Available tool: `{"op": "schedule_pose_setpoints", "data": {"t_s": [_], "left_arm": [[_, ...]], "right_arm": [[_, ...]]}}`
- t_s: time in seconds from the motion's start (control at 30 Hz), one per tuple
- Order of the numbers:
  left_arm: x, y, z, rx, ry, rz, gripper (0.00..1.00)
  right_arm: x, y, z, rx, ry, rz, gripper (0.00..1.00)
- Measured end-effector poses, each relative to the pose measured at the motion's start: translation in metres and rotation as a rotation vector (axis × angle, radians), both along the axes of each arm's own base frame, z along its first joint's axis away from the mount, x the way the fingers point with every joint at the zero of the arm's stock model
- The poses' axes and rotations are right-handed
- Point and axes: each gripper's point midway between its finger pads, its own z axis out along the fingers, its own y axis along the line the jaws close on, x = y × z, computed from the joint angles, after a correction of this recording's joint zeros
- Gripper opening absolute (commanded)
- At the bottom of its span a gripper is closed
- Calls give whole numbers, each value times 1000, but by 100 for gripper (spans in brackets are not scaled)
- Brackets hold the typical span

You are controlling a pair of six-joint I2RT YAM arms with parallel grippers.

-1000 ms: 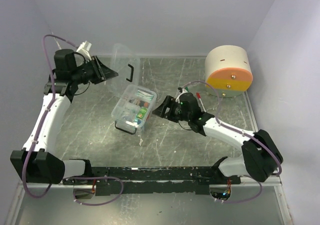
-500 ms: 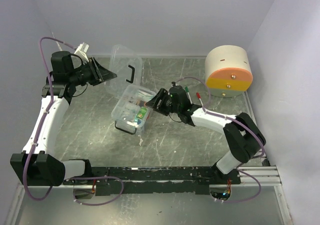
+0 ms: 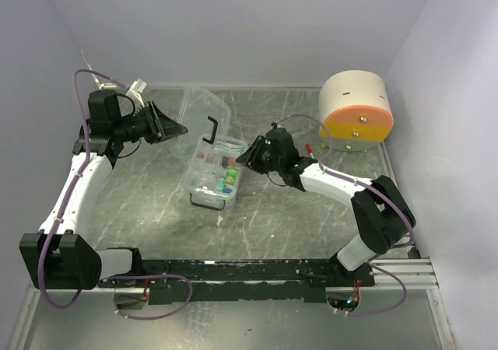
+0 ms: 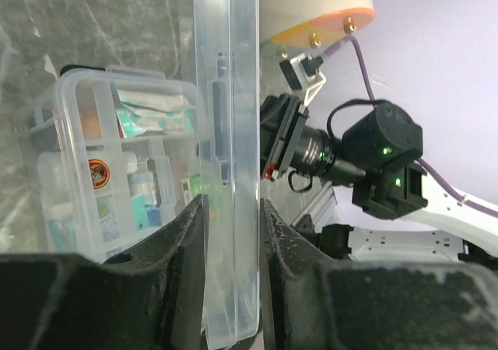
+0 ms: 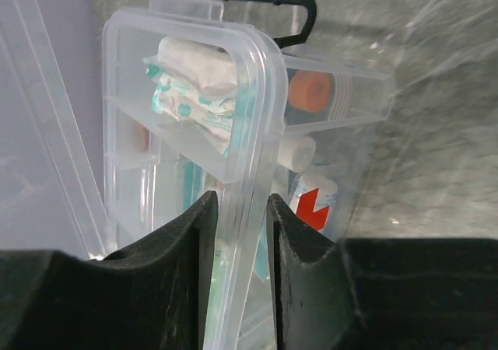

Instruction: Organize the medicine kit

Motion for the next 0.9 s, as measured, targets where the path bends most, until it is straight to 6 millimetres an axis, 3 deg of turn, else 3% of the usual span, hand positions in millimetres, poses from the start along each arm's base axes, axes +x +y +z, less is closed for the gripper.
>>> {"op": "schedule_pose_setpoints", "data": {"t_s": [0.1,0.23,0.37,0.53,0.7,0.9], "left_arm": [[-5,-5,-9,-45,33,-27,26],[-10,-12,-21,-106,87,-46,26],[-16,-27,-33,-155,134,-64,26],[-27,-50,-48,-227,205,-64,27],[-27,-60,-41,-325,215,-11,27],[-30,-79,-28,-371,177,19,28]], "right_arm": [[8,-17,1,-52,-21,5,31],[19,-37,0,-105,-39,15,44],[18,-51,1,-142,-43,20,57],[9,-64,33,-121,-104,-3,61],[4,-82,64,-85,-176,-62,62],[-2,-89,54,-88,-148,-80,62]]}}
